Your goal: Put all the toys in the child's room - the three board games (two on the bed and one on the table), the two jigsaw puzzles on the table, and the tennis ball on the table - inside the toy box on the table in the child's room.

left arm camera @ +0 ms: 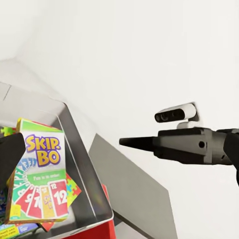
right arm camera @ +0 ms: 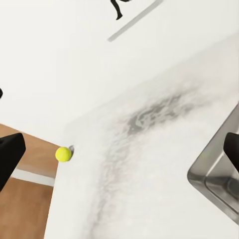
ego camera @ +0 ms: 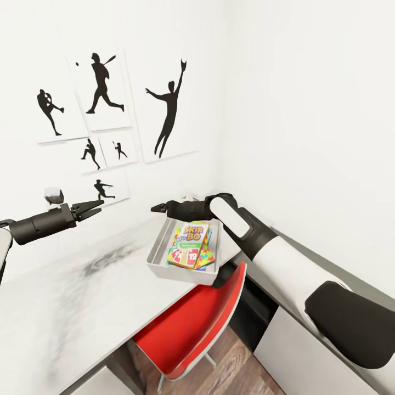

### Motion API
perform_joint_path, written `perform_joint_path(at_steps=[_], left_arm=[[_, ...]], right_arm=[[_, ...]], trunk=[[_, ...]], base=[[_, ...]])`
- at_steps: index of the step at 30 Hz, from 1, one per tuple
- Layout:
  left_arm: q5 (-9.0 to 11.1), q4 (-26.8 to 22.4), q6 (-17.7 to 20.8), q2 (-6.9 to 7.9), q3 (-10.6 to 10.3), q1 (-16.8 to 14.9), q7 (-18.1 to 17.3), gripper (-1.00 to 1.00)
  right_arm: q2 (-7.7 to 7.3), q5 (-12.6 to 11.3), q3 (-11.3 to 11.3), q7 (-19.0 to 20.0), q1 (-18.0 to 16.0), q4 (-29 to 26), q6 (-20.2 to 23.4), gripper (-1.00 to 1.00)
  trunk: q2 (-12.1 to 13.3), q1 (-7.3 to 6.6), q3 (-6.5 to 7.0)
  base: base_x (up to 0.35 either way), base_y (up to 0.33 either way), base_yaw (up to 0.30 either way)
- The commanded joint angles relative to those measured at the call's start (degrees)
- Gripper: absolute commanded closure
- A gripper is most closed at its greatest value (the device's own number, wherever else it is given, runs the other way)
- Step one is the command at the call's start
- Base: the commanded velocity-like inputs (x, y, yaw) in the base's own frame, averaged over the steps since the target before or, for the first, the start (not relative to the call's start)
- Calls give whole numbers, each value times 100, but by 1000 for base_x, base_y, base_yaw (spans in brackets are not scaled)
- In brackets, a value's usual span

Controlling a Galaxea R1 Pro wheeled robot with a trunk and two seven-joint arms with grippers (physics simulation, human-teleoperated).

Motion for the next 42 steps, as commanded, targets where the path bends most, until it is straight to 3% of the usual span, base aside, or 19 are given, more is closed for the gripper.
perform_joint_path(at_steps=[1,10,19,42], left_arm=[[-24,1,20,1,4,-6,-32,-100],[-24,1,20,2,9,-6,-32,-100],[-28,1,20,2,12,-6,-32,-100],[-25,19,20,-2,16,-6,-32,-100]], right_arm=[[3,-7,3,-11,-7,1,5,-100],[4,-13,8,-25,-7,-2,-323,-100],[1,-10,15,-26,-3,1,-372,-100],[16,-6,49,-81,125,33,-653,-100]], trunk=[[-12,4,-2],[-12,4,81],[-12,4,144],[-12,4,157]], base=[[0,0,0],[0,0,0],[0,0,0],[0,0,0]])
